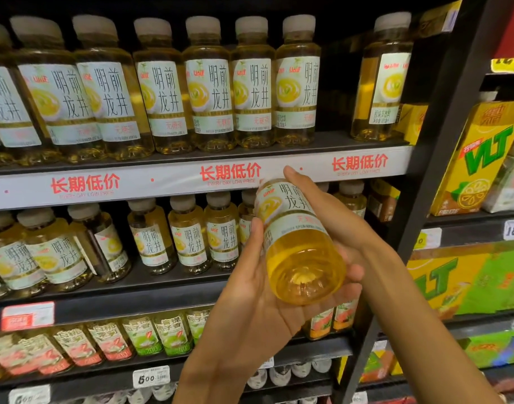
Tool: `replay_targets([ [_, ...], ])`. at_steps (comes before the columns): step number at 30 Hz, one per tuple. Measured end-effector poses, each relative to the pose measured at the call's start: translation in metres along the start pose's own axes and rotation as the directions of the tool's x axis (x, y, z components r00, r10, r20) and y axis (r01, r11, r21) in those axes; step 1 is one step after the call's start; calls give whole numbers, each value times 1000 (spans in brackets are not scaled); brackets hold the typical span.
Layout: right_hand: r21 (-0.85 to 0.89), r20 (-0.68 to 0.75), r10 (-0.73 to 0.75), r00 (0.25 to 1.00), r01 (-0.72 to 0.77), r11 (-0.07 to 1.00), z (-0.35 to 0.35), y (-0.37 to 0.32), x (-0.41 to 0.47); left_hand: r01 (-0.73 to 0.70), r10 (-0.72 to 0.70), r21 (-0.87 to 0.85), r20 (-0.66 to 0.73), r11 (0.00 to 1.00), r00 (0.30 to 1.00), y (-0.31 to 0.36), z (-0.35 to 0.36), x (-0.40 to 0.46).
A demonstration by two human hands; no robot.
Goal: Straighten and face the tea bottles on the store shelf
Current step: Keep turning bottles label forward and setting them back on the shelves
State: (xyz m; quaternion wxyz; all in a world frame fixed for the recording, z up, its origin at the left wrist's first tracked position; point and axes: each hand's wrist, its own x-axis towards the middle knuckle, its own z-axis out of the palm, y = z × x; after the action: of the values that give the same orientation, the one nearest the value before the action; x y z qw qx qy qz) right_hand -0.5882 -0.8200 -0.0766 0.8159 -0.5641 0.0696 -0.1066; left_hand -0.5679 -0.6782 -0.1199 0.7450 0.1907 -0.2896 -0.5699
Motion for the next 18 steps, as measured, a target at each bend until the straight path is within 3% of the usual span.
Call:
replay_targets([
  [6, -62, 25, -69, 997, 71, 996, -2, -2, -6, 52, -53, 49, 18, 997, 998, -4, -1, -1],
  [11, -157, 88, -280, 956, 291, 944, -4, -12, -9, 14, -2, 266, -48, 964, 999, -4, -7, 5],
  [15, -184, 95, -432, 897, 442, 878, -7, -27, -11, -30, 130, 518, -157, 855, 979, 0, -7, 17],
  [18, -229, 59, -538, 841, 536, 812, -10, -39, -12, -46, 213, 696, -156, 717, 965, 7, -4, 32],
])
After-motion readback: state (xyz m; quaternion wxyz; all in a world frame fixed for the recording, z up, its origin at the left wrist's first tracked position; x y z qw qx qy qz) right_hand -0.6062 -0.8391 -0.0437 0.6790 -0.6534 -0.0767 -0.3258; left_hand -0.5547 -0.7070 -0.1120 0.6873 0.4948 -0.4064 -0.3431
